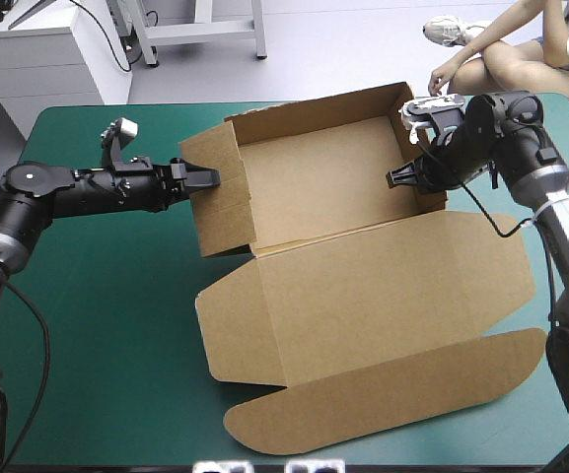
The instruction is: Fold the box
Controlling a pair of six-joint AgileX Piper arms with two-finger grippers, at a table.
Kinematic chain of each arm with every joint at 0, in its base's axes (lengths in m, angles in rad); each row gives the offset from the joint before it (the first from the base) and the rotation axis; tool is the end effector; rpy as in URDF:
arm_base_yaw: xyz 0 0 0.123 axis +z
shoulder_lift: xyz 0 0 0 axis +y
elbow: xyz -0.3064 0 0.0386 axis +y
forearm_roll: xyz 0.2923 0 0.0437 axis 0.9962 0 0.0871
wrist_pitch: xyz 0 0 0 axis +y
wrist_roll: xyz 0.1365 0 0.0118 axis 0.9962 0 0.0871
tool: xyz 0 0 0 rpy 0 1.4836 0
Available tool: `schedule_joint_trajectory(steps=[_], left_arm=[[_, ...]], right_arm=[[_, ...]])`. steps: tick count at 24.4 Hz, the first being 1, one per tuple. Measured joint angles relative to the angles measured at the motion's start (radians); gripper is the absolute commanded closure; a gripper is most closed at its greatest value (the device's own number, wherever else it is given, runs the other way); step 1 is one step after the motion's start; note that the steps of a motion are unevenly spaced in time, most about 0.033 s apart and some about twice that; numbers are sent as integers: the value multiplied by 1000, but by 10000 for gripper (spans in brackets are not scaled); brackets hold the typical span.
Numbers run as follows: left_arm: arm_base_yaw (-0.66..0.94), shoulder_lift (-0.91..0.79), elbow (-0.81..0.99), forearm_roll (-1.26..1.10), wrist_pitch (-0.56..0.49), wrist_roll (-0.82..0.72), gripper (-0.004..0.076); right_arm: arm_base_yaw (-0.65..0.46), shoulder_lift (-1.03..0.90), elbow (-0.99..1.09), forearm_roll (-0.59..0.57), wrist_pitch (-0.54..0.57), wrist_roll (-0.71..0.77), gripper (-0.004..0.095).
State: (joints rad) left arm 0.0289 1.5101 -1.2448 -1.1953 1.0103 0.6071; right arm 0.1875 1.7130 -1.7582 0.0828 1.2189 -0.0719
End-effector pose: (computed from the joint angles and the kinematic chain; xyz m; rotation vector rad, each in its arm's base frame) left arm 0.3805 -0.0971 0.3419 0.0968 2.2041 -1.1849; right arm 0.4257 0.0916 0.3568 -0.3316 2.6384 0.1505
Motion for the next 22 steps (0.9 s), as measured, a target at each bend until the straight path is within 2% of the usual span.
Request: schedule_joint_trajectory(steps=[2, 5, 7, 10, 16, 22], left_arm=[[-81, -32, -34, 174, -82, -127, 251], [-248, -79, -77, 453, -213, -442, 251], [-334, -80, -94, 580, -262, -579, 251], [-431, -80, -101, 678, -318, -694, 251], [-477, -80, -101, 838, -337, -905, 251], [-480, -80, -105, 956, -297, -1065, 251]], right_arm=[[0, 2, -16, -15, -6, 14, 924], [12, 3, -60, -35, -11, 20, 924], [41, 3, -85, -70, -11, 26, 924], [91, 3, -92, -125, -10, 56, 924], [129, 4, -93, -172, -19, 87, 924], [142, 9, -106, -170, -25, 96, 924]])
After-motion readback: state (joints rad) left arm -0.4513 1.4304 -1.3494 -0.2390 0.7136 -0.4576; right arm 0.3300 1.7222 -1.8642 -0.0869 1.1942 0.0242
